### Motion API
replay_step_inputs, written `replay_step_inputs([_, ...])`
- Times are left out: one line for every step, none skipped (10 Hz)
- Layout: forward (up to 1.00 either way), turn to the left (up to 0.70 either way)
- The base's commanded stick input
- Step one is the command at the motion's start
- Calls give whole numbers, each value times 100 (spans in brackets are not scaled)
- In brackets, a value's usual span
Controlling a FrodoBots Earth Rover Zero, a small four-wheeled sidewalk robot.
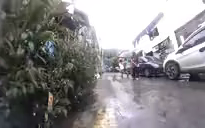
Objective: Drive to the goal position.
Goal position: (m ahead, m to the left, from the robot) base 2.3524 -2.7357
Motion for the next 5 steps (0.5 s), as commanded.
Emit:
replay_step_inputs([99, 0])
replay_step_inputs([99, 0])
replay_step_inputs([99, 0])
replay_step_inputs([99, 0])
replay_step_inputs([99, 0])
